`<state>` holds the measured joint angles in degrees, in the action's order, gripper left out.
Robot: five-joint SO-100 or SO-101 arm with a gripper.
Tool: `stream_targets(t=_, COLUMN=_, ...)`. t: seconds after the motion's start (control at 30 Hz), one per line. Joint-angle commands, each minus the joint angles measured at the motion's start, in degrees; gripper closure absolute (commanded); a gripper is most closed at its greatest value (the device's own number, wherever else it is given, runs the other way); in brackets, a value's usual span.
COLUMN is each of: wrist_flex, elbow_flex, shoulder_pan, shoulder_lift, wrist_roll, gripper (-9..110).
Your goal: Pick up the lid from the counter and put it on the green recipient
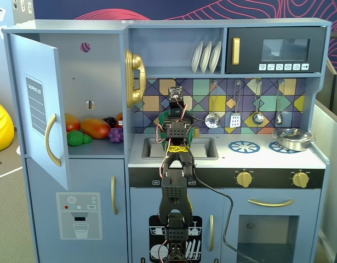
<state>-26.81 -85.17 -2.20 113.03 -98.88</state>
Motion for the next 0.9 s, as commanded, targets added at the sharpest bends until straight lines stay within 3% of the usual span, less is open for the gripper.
stream_targets(t=0.0, wrist_flex=1.32, elbow_flex=0.62, shoulder_pan=0.35, shoulder_lift=3.16, wrist_roll=2.29, gripper=76)
stream_targets(t=0.1, wrist_flex=3.52, elbow_flex=1.58, shoulder_pan=0.18, shoulder_lift=2.90, wrist_roll=3.34, gripper=64)
stream_targets(t=0.23, wrist_flex=2.02, elbow_flex=4.83, shoulder_pan=0.09, shoulder_lift=2.81, wrist_roll=3.96, gripper=59)
stream_targets(t=0.6, wrist_flex=-8.09, elbow_flex=8.53, shoulder_pan=0.62, shoulder_lift=11.69, wrist_roll=0.44, gripper=60)
stream_targets(t=0.87, wrist_flex=-22.85, elbow_flex=-5.89, shoulder_pan=-1.14, shoulder_lift=32.78, wrist_roll=0.88, gripper=62)
